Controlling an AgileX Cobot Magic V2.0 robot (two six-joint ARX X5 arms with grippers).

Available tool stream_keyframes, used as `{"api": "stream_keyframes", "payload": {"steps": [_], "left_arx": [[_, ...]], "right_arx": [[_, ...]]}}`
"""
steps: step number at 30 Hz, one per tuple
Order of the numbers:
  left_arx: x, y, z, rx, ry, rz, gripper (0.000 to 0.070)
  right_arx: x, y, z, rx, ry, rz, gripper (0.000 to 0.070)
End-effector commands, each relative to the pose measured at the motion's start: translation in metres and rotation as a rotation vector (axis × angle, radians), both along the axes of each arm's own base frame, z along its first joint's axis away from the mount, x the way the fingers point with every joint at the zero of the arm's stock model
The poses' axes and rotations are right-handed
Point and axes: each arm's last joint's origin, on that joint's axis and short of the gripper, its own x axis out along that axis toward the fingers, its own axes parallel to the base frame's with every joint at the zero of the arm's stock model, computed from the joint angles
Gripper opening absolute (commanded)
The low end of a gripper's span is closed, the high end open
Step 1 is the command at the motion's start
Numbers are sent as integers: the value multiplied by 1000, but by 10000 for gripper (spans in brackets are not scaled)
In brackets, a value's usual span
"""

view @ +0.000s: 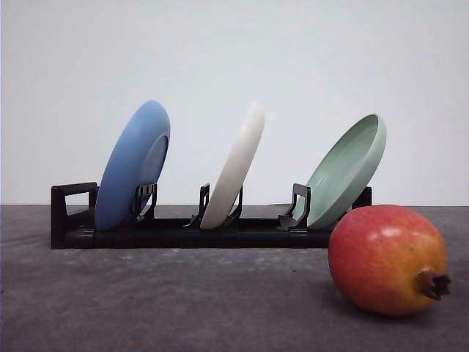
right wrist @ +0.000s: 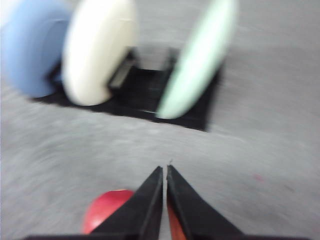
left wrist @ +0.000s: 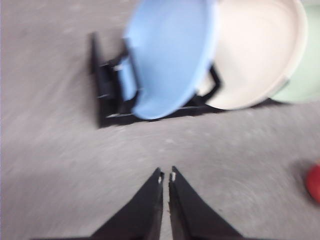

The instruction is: Place pomegranate in white plate

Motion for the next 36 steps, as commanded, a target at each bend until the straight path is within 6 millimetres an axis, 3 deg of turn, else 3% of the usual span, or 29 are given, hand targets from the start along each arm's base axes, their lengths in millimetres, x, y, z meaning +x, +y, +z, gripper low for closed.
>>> {"api": "stream_keyframes", "payload": {"steps": [1,4,5,6,8,9,11,21,28,36], "left_arx": [[1,-3,8,38,-57,-49,3],[1,-7,8,50,-60,-86,5],[1,-8,8,50,-60,-94,27],[1,-8,8,49,-61,-102,68],[1,-9,8,41,-63,-123,256],[1,-9,9,35,-63,-132,338],[0,-10,9,19,-66,-159,386],[15,-32,18,-18,-205,-340,390],[43,-67,12,24,-282,-398,390],[75,-116,-13,94,-339,-426,390]], "right_arx": [[1,2,4,-17,-27,25,8],[0,4,4,-17,-28,40,23],[0,4,4,-17,-28,41,72],[0,4,4,-17,-29,41,153],[0,4,4,-17,-29,40,374],[0,4,4,-17,-29,40,429],[0,4,4,-17,-29,40,430],[0,4,4,-13,-28,47,429],[0,4,4,-11,-25,45,429],[0,4,4,-10,-25,44,429]]}}
